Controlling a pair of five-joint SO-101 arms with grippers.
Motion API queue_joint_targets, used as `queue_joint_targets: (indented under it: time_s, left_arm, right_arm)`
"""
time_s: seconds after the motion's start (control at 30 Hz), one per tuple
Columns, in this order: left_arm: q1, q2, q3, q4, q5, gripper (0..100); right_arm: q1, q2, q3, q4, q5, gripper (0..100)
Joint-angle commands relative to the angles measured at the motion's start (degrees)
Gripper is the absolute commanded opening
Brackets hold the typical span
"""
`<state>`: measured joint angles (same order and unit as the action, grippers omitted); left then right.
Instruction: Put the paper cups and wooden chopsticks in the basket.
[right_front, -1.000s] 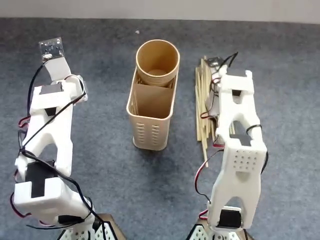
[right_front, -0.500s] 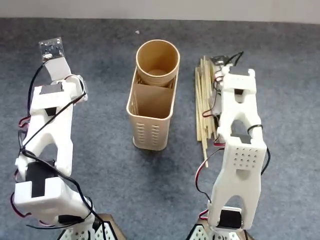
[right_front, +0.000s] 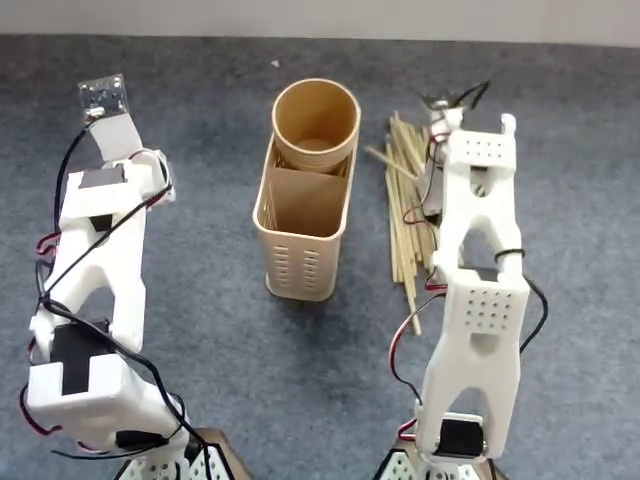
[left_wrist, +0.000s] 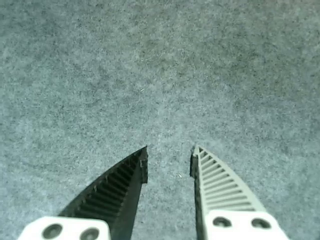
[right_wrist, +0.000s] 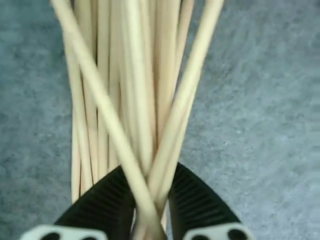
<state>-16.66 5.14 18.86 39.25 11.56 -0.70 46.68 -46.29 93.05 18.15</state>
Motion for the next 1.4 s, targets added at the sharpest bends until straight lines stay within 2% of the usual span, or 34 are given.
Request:
queue_joint_targets:
  time_s: [0.0,0.13,0.3,0.5,0.83,1.13,1.37]
  left_arm:
    - [1.1,-0.31,-0.31,-0.88,0.09,17]
    - [1.1,-0.31,-0.31,-0.88,0.09,17]
    - [1.1,-0.31,-0.31,-0.88,0.09,17]
    - [1.01,-0.31,-0.22,-0.88,0.18,17]
    - [1.01,-0.31,-0.22,-0.79,0.18,17]
    - [1.1,-0.31,-0.22,-0.79,0.18,17]
    - [1.19,-0.31,-0.22,-0.79,0.18,17]
  right_arm:
    - [-1.45,-1.19,-3.03,5.23,-0.35,10.3]
    - [-3.38,-1.01,-2.51,7.87,-0.35,17.8]
    - [-5.23,1.1,-0.22,7.6,-0.79,18.5]
    - [-5.23,1.89,-6.11,4.18,-8.97,18.5]
    - [-5.14,5.32,-4.62,0.84,-5.45,18.5]
    - [-5.14,14.55,-12.35,2.86,-4.48,18.3]
    - [-4.7,15.08,-22.37,7.6,-4.31,0.8]
